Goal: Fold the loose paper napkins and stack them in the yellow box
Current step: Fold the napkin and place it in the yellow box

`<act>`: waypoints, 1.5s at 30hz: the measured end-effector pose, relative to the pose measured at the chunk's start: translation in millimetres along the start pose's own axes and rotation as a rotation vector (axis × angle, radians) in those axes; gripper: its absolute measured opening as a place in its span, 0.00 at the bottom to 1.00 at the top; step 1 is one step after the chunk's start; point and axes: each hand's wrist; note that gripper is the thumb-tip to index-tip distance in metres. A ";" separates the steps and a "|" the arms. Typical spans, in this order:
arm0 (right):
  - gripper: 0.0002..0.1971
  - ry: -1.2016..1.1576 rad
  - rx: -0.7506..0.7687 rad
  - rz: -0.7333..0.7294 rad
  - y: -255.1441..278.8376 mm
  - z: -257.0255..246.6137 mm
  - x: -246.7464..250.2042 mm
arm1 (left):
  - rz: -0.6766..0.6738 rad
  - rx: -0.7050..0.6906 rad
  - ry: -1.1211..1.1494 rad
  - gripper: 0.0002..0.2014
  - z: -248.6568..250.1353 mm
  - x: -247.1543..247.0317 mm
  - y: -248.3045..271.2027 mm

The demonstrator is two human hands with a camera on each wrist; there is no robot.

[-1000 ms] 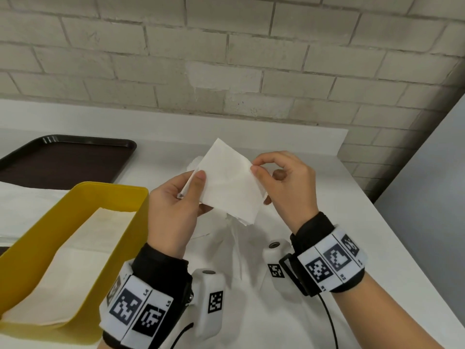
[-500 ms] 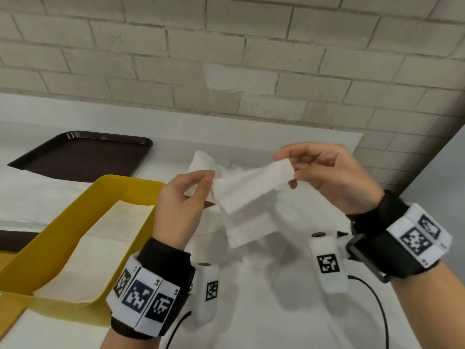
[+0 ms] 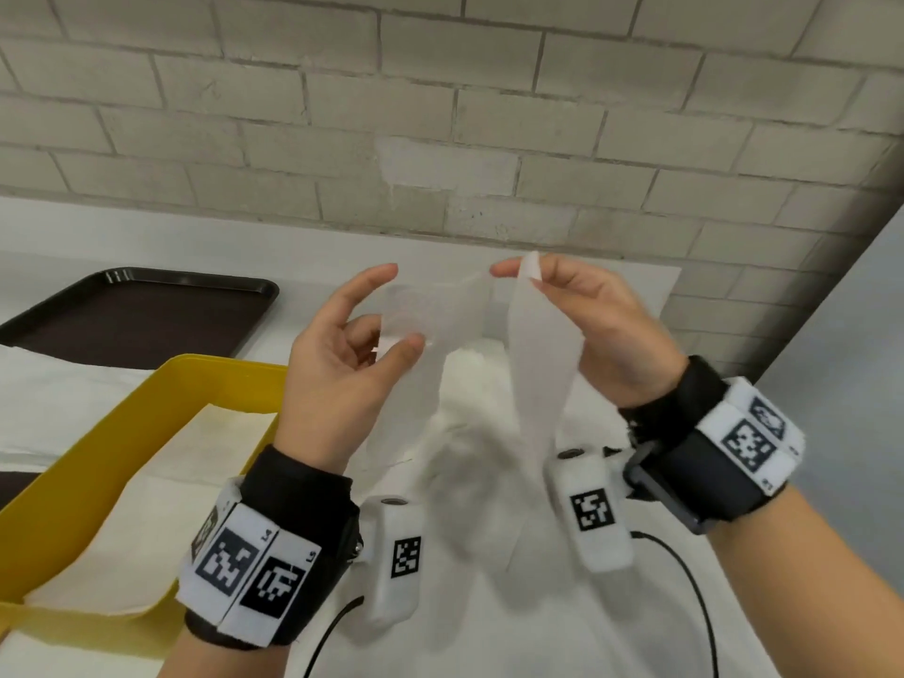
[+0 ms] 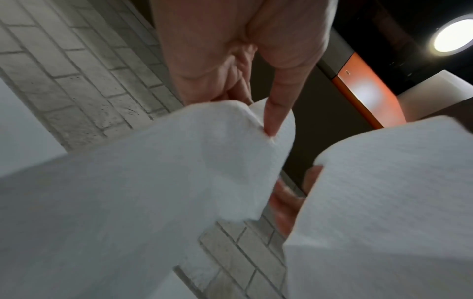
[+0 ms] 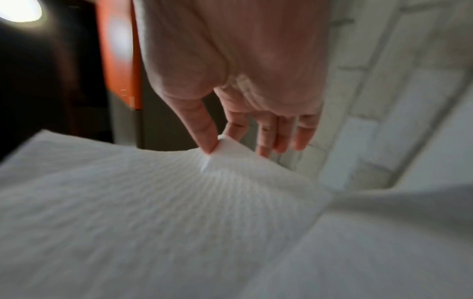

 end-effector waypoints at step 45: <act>0.12 0.345 -0.254 -0.129 -5.2 41.5 -7.2 | 0.194 0.108 -0.175 0.21 -36.8 -5.5 2.2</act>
Point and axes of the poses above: each hand's wrist, its own y-axis away from the middle knuckle, its own x-axis out of the back of the hand, z = x × y, and after that the axes turned 7 degrees about z, right-handed
